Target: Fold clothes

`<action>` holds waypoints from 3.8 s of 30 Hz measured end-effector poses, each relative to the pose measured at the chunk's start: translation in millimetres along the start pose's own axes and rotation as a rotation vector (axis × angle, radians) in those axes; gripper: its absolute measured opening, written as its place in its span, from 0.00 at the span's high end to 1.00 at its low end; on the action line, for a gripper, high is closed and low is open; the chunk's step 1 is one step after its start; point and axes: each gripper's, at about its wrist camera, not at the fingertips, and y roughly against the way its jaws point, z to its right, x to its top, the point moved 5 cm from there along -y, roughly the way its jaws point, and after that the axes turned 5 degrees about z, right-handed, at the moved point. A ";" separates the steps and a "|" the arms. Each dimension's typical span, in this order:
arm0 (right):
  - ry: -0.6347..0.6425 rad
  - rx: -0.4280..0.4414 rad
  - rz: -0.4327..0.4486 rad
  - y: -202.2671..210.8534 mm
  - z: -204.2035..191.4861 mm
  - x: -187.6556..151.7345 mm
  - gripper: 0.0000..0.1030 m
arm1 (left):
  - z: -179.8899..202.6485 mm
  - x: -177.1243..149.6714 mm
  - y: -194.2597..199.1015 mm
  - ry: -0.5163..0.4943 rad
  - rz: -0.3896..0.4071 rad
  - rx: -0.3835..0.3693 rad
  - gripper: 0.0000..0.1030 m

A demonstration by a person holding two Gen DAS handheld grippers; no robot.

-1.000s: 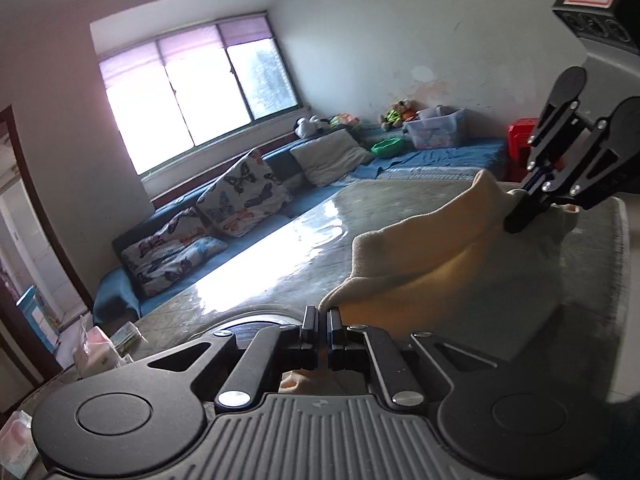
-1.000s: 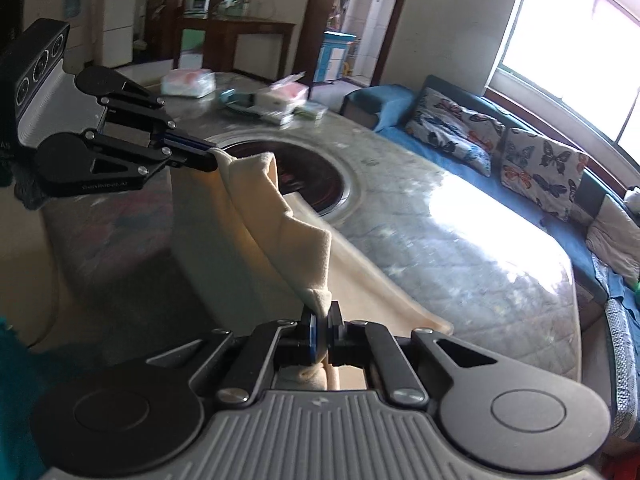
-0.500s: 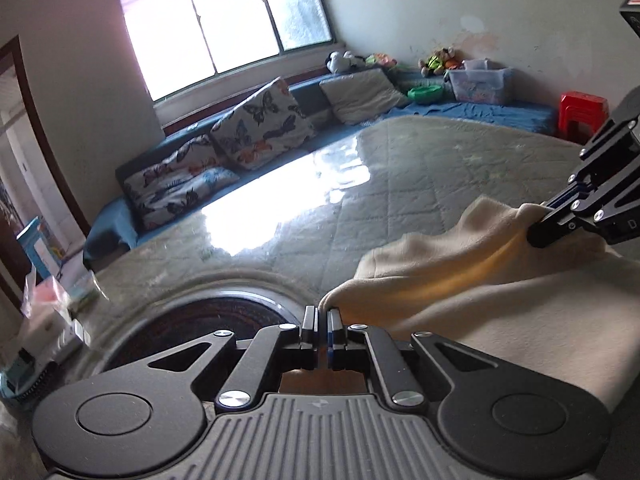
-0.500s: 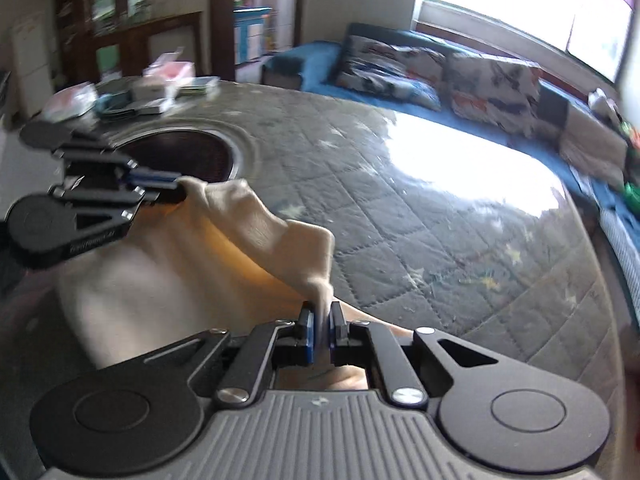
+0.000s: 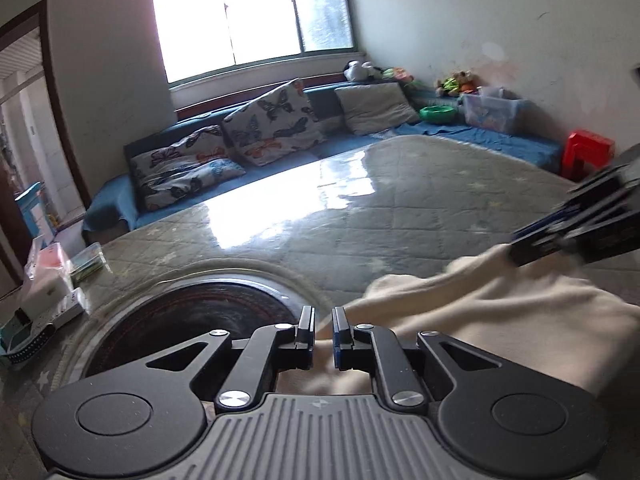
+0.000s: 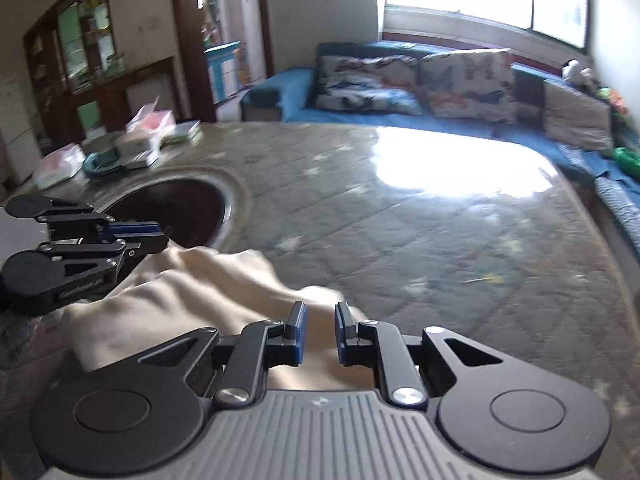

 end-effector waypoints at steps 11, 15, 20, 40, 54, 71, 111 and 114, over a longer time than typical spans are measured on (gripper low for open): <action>-0.020 0.076 0.011 -8.6 -22.8 11.3 0.87 | 16.1 -30.1 12.0 0.034 -0.042 -0.060 0.89; 0.047 0.135 0.011 -16.6 -50.0 16.8 0.87 | 14.3 -31.9 14.0 0.051 -0.047 -0.059 0.89; 0.091 0.126 -0.005 -44.9 -68.6 21.8 0.87 | 11.9 -31.6 14.6 0.067 -0.050 -0.057 0.89; 0.062 0.141 0.035 -58.1 -72.1 49.1 0.87 | -24.0 -18.7 -6.5 0.212 -0.097 -0.052 0.89; -0.072 -0.042 0.025 -12.9 13.1 1.4 0.88 | -20.8 -12.7 -45.2 0.227 -0.137 -0.032 0.89; -0.095 -0.013 0.042 13.4 29.3 -14.4 0.88 | 7.6 -10.9 -18.6 0.157 -0.086 -0.075 0.88; 0.174 0.150 -0.030 68.4 -58.2 -71.5 0.88 | 53.0 -48.0 52.2 0.100 -0.041 -0.146 0.86; 0.179 0.153 -0.030 72.3 -60.1 -69.7 0.88 | 50.6 -53.0 61.1 0.118 -0.034 -0.154 0.86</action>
